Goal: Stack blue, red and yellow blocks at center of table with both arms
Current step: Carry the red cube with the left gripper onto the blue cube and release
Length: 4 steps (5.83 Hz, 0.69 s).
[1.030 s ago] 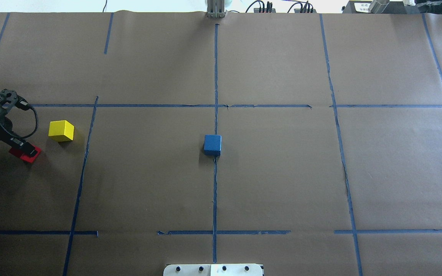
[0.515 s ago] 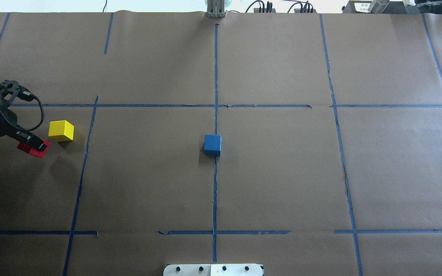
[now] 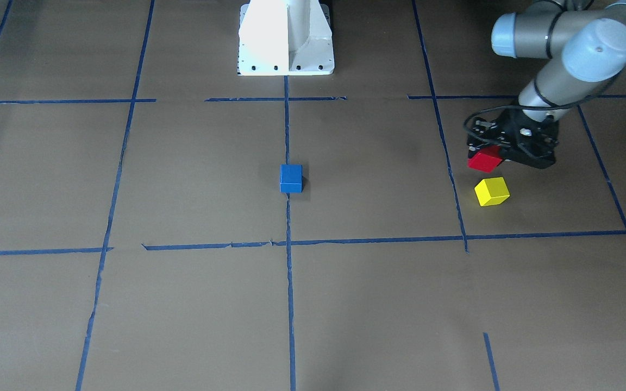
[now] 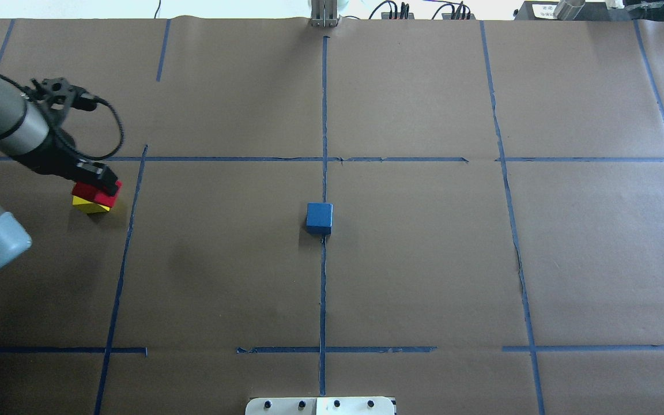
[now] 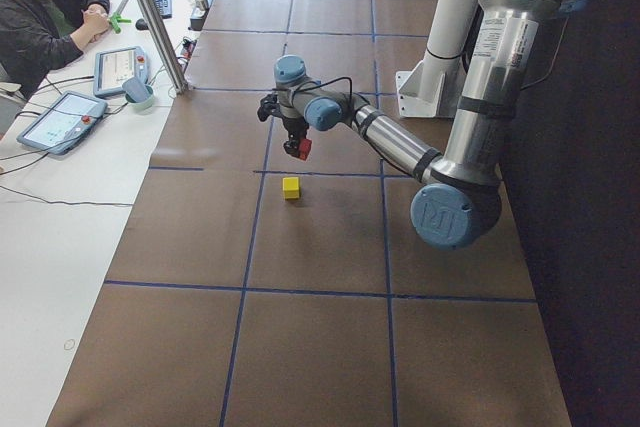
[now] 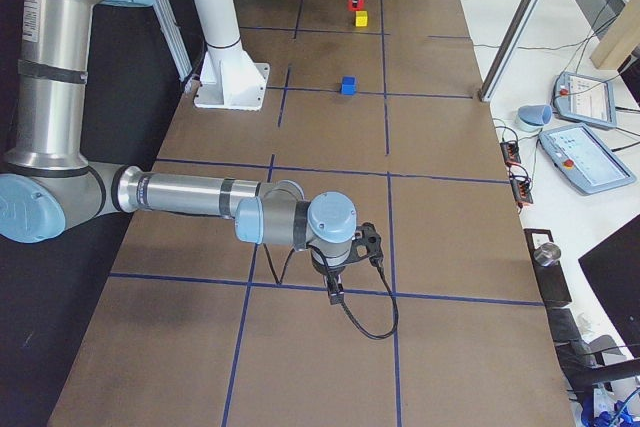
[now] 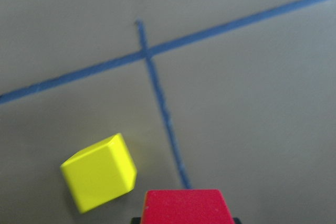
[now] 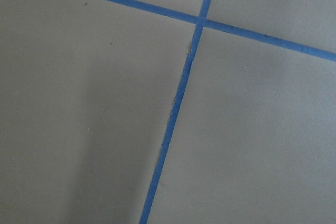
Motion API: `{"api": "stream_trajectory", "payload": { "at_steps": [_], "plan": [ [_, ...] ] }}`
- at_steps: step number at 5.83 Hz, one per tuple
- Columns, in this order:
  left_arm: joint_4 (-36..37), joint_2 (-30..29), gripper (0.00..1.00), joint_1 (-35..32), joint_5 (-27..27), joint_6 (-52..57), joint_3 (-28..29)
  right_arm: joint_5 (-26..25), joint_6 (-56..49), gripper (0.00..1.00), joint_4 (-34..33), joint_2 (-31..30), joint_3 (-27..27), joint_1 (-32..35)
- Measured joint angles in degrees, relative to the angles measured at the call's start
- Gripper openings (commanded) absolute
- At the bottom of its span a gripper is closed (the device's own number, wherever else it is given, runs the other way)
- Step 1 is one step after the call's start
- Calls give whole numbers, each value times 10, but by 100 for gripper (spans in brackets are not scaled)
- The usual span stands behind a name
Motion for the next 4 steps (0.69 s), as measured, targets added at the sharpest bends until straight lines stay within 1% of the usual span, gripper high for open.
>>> {"api": "stream_trajectory", "payload": {
  "at_steps": [1, 2, 3, 4],
  "plan": [
    [58, -85, 6, 45, 26, -44, 19, 0, 0, 100, 0, 0, 0, 0],
    [83, -167, 6, 81, 45, -114, 61, 0, 0, 100, 0, 1, 0, 0],
    [88, -248, 6, 112, 65, -179, 126, 0, 0, 100, 0, 1, 0, 0],
    [87, -311, 6, 136, 83, -222, 185, -1, 0, 100, 0, 1, 1, 0]
  ]
}}
